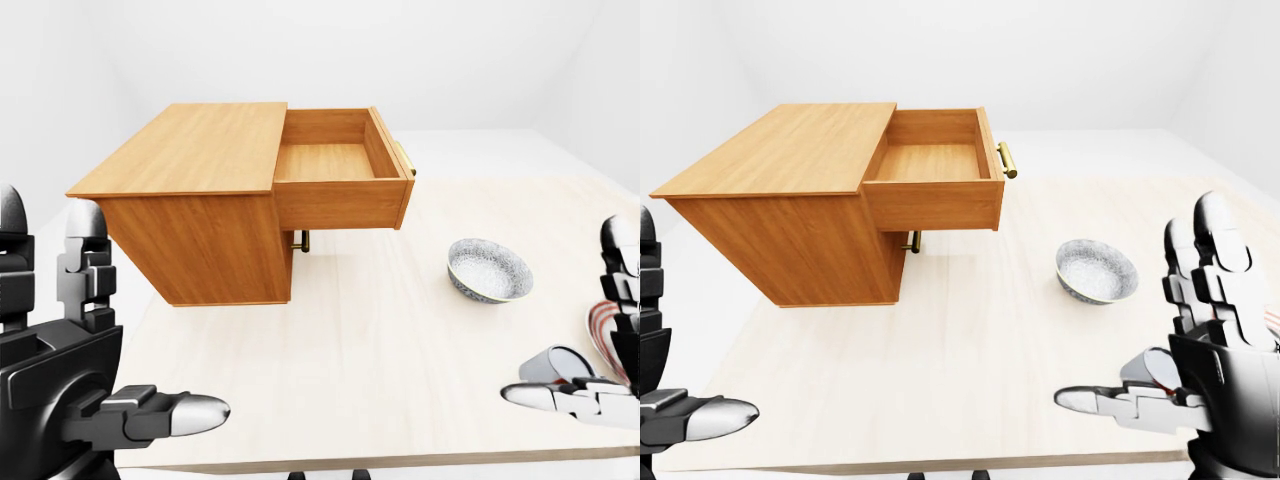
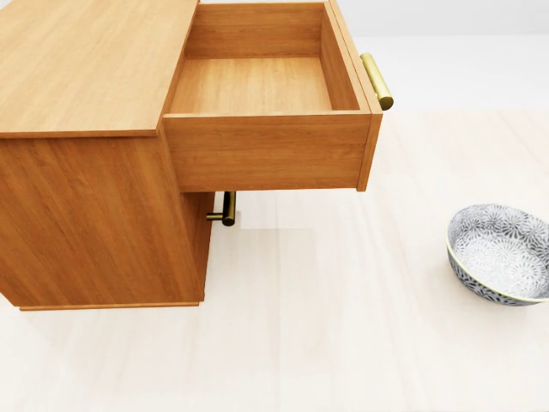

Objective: Put the ketchup in the top drawer of the cabinet.

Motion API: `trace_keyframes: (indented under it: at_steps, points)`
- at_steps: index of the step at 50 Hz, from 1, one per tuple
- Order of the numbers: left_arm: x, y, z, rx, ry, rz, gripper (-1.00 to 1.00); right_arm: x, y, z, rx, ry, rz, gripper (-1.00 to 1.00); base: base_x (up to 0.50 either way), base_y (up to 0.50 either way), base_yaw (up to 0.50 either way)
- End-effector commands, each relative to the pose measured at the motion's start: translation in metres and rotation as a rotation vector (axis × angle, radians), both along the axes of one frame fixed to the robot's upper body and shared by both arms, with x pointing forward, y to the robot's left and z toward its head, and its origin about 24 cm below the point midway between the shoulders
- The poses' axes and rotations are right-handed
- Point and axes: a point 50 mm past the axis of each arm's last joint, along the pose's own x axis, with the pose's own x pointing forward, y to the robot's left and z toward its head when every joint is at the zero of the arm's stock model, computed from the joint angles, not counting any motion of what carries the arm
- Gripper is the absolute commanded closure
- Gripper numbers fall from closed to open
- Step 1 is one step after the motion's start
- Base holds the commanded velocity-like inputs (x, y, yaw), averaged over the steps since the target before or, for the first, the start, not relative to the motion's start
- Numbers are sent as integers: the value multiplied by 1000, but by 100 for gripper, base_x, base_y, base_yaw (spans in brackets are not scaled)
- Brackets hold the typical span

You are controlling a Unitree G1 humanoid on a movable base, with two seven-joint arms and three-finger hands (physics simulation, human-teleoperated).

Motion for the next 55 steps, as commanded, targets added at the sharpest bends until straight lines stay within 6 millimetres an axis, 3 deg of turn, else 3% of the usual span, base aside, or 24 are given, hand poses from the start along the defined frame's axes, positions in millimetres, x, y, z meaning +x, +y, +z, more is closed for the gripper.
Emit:
trace_keyframes:
  at_steps: [1,8,14,18,27,40,48,55]
  points:
    - [-1,1,1,1,-6,6,-100,-25,-22,49,-175,-115,-4,-100,0,0,0]
    - [-2,4,2,0,-16,13,-100,-41,-27,67,-224,-165,33,-100,0,0,0]
    - [-1,4,3,-5,-21,14,-100,-48,-26,66,-389,-147,32,-100,0,0,0]
    - [-1,2,1,0,-9,10,-100,-51,-29,66,-574,-70,-79,-100,0,0,0]
    - [-1,2,1,-2,-2,7,-100,-51,-39,81,-780,-53,-446,-100,0,0,0]
    - [-1,1,-1,-5,10,2,-100,-53,-76,71,-723,99,-704,-100,0,0,0]
    - [-1,2,-1,-2,8,8,-100,-45,-100,42,-585,245,-684,-100,0,0,0]
    - [-1,1,-1,-1,15,7,-100,-38,-104,25,-552,337,-660,-100,0,0,0]
